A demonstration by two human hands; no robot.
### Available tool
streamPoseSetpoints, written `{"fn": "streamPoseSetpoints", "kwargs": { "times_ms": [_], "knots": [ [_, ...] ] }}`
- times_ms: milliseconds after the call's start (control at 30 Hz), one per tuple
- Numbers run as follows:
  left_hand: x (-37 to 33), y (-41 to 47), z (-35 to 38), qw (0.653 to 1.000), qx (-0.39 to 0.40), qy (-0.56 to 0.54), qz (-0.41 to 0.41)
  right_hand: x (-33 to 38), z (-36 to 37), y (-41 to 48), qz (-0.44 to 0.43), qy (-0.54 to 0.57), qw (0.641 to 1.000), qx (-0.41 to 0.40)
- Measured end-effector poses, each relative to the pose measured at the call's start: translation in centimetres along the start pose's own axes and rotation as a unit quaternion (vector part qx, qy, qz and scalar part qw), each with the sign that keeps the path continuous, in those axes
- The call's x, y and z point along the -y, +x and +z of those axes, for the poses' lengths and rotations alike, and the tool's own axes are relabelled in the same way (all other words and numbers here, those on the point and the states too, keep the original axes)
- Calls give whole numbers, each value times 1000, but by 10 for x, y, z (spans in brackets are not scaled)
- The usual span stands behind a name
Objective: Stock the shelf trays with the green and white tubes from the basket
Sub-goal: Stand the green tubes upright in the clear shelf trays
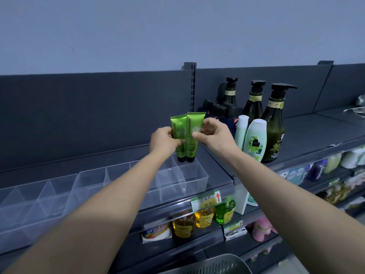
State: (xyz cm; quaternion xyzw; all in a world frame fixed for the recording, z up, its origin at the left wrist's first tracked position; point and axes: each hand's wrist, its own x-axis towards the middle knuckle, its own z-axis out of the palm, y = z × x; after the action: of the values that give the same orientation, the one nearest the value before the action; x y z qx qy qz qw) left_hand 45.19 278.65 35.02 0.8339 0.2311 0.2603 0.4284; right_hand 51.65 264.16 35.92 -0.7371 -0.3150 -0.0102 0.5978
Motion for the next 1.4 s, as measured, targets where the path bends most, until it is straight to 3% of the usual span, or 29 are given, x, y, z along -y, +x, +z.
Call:
{"fn": "streamPoseSetpoints", "kwargs": {
  "times_ms": [633, 933, 1167, 1400],
  "knots": [
    [33, 1, 15, 997, 27, 59, 29, -20, 14, 10, -2, 25, 999, 22],
    [34, 4, 4, 990, 84, 92, 60, -42, 24, 5, 19, -1, 999, 46],
    [37, 4, 10, 997, 32, 58, 30, -54, 31, 0, 46, -9, 997, 55],
    [37, 1, 7, 995, 53, 62, 52, -50, 30, -3, 30, -32, 997, 66]
  ]
}}
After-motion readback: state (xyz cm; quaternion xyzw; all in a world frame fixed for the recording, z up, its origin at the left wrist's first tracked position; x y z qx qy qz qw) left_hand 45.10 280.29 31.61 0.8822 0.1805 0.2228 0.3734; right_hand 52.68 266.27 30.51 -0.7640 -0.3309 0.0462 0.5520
